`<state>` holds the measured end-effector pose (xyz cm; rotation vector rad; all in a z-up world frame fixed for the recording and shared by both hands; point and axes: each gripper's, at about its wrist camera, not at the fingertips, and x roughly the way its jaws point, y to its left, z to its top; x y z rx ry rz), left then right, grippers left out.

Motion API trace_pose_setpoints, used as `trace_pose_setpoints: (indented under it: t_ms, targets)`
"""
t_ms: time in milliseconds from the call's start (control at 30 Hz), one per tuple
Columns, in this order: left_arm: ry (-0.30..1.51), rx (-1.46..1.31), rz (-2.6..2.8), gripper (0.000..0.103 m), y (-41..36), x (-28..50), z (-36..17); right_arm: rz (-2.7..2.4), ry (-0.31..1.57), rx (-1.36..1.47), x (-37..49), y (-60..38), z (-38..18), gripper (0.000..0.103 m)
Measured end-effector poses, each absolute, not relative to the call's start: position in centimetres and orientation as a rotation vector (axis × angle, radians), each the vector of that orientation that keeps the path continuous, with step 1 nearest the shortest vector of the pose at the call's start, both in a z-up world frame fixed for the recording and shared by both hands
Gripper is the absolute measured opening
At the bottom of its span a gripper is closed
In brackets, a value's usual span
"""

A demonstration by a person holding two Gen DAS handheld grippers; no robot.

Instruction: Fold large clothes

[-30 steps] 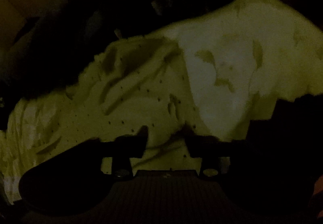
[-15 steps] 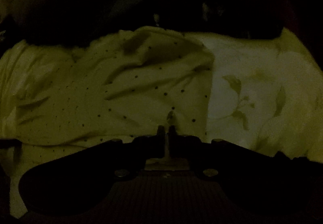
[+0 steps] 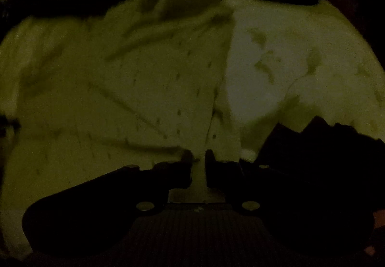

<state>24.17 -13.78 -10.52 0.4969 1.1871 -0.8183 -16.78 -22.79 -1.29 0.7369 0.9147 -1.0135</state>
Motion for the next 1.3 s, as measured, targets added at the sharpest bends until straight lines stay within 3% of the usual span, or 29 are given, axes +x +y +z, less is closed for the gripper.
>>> trace_pose_setpoints:
  t_ms: [67,100,267,433,500,533,567,733,833,867,933,1000,1100,1133,1167,1200,1300]
  targets:
    - [1.187,0.499,-0.818,0.103,-13.6,24.0,-10.6,-1.046,0.824,0.763,-16.9,-23.6,-0.1,0.034]
    - [1.187,0.5,-0.817,0.103,-13.6,24.0,-10.6,-1.054,0.788,0.789,-16.9,-24.3,0.2,0.037]
    - [1.19,0.506,-0.809,0.103,-13.9,23.8,-10.7,-1.083,0.72,0.911,-16.6,-28.0,-0.5,0.036]
    - [1.199,0.502,-0.811,0.103,-14.0,24.0,-10.9,-1.068,0.801,0.882,-15.8,-28.8,-1.9,0.033]
    - [1.202,0.501,-0.812,0.103,-14.0,24.1,-11.0,-1.071,0.823,0.882,-15.8,-28.9,-2.5,0.021]
    - [1.203,0.5,-0.813,0.103,-14.0,24.2,-11.0,-1.075,0.829,0.873,-15.8,-28.9,-2.5,0.006]
    - [1.203,0.5,-0.814,0.103,-14.0,24.2,-11.0,-1.076,0.831,0.859,-15.7,-28.8,-2.3,0.002]
    - [1.201,0.502,-0.819,0.103,-13.8,24.1,-10.7,-1.097,0.78,0.785,-15.9,-29.1,-0.5,0.002]
    - [1.201,0.5,-0.819,0.103,-13.8,24.1,-10.7,-1.035,0.8,0.805,-15.5,-30.3,-0.4,0.01]
    - [1.201,0.499,-0.821,0.103,-13.7,24.1,-10.7,-1.001,0.812,0.8,-15.2,-30.5,-0.5,0.025]
    - [1.201,0.495,-0.826,0.103,-13.5,24.2,-10.7,-0.977,0.864,0.739,-14.3,-30.6,-0.7,0.045]
    - [1.206,0.49,-0.833,0.103,-13.2,24.4,-10.8,-0.947,0.949,0.664,-13.5,-30.7,-1.5,0.05]
    - [1.218,0.495,-0.838,0.103,-12.6,24.9,-10.6,-0.845,1.059,0.609,-12.9,-31.1,-2.9,0.048]
    - [1.223,0.501,-0.839,0.103,-12.3,25.1,-10.5,-0.828,1.09,0.588,-12.9,-31.2,-3.2,0.042]
    - [1.228,0.503,-0.844,0.103,-12.0,25.3,-10.4,-0.818,1.119,0.569,-12.9,-31.3,-3.4,0.028]
    - [1.226,0.51,-0.835,0.103,-11.5,25.4,-10.1,-0.812,1.127,0.558,-13.1,-31.4,-3.3,0.02]
    - [1.149,0.476,-0.766,0.103,-10.3,26.0,-8.0,-0.804,1.109,0.561,-13.8,-31.8,-2.6,0.015]
